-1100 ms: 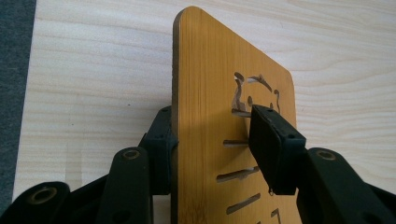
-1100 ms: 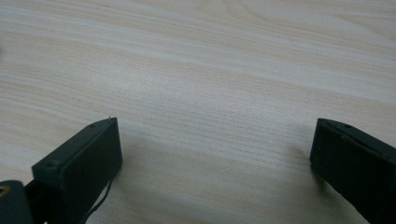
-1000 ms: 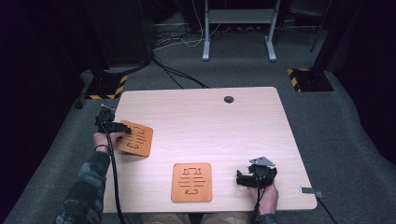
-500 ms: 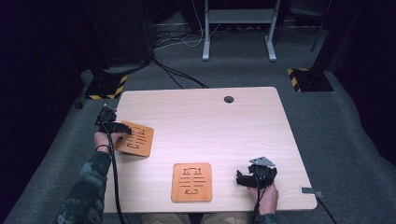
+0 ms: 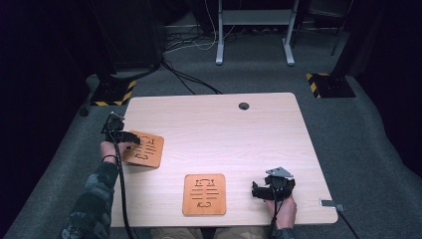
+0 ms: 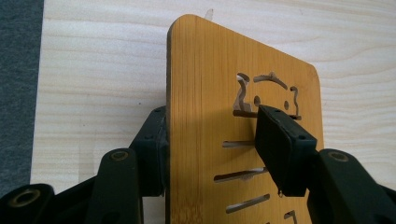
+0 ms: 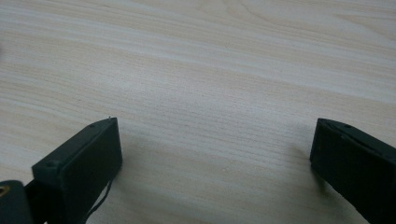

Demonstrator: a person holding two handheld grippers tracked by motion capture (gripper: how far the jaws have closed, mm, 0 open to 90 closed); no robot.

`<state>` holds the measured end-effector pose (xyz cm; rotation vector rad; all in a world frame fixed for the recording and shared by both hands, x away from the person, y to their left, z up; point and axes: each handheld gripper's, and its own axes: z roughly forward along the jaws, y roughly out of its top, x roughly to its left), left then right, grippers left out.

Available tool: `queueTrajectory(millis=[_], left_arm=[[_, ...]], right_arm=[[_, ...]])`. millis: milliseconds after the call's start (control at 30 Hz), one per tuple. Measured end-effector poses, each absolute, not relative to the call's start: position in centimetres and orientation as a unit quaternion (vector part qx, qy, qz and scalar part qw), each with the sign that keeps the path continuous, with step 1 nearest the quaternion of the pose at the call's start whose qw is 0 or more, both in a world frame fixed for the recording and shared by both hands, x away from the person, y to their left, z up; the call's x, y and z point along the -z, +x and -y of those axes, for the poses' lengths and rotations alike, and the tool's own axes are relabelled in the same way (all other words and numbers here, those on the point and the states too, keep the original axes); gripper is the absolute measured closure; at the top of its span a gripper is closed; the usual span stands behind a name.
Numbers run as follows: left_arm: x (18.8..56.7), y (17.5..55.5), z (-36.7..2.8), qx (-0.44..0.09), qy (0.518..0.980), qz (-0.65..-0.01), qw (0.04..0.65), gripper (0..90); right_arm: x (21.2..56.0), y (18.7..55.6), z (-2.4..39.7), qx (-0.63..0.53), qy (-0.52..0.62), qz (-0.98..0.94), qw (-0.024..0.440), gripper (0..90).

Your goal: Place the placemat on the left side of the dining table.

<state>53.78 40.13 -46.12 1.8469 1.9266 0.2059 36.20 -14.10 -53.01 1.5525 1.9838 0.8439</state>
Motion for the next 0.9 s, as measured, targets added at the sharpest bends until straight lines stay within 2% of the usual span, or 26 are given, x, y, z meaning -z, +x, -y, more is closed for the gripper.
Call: queueTrajectory(millis=[900], left_arm=[[47.7, 53.5, -41.2, -0.078, 0.671, -0.704, 0.219, 42.6]], right_arm=[[53.0, 36.2, 14.1, -0.308, 0.568, -0.725, 0.240, 1.5]])
